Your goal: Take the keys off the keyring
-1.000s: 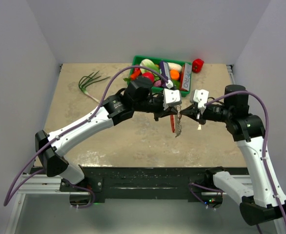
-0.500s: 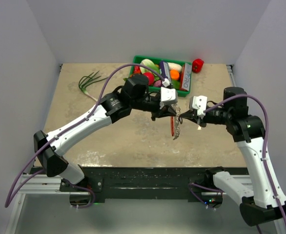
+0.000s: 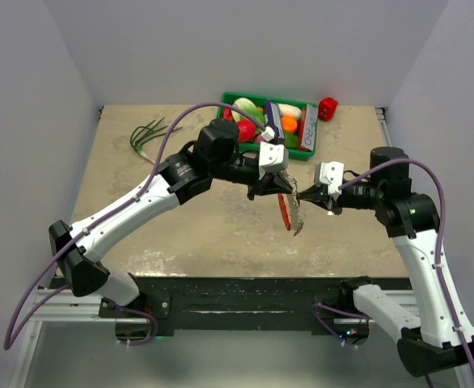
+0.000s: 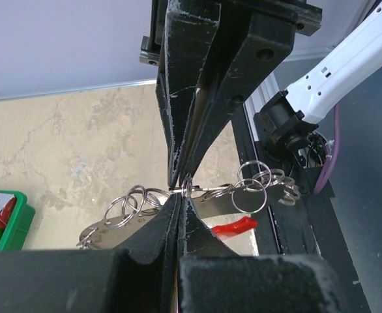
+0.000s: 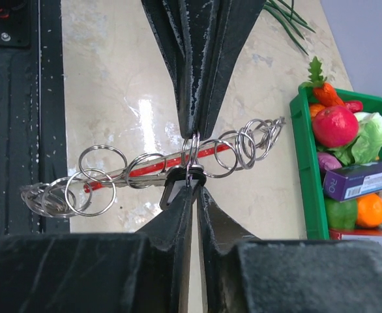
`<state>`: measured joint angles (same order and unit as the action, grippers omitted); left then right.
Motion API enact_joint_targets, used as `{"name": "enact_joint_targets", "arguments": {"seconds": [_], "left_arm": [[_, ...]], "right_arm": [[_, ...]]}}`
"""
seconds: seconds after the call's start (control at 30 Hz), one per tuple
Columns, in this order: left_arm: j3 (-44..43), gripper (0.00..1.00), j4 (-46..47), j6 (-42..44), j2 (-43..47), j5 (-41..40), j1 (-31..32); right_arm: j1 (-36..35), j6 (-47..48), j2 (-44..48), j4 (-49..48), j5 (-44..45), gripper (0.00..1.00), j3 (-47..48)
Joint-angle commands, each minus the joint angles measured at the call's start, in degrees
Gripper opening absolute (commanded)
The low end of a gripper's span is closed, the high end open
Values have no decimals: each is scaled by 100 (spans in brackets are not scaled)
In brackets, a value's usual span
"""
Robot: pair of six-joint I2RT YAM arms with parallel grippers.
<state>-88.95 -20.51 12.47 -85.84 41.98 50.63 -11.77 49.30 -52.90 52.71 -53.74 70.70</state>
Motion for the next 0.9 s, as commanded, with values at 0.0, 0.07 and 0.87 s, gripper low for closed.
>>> {"name": "enact_joint_targets", "arguments": {"seconds": [0.0,0.07,0.87], "left_arm": [[-272,0,329,-122,191,83,-45],[-264,0,329,-131,191,-5,-62],[-167,0,601,-500,252,645,-212]], "right_arm": [[17,202,131,151,-137,17,260],[17,334,123,388,-32,27,322],[17,10,281,284,-1245,48,516]]}}
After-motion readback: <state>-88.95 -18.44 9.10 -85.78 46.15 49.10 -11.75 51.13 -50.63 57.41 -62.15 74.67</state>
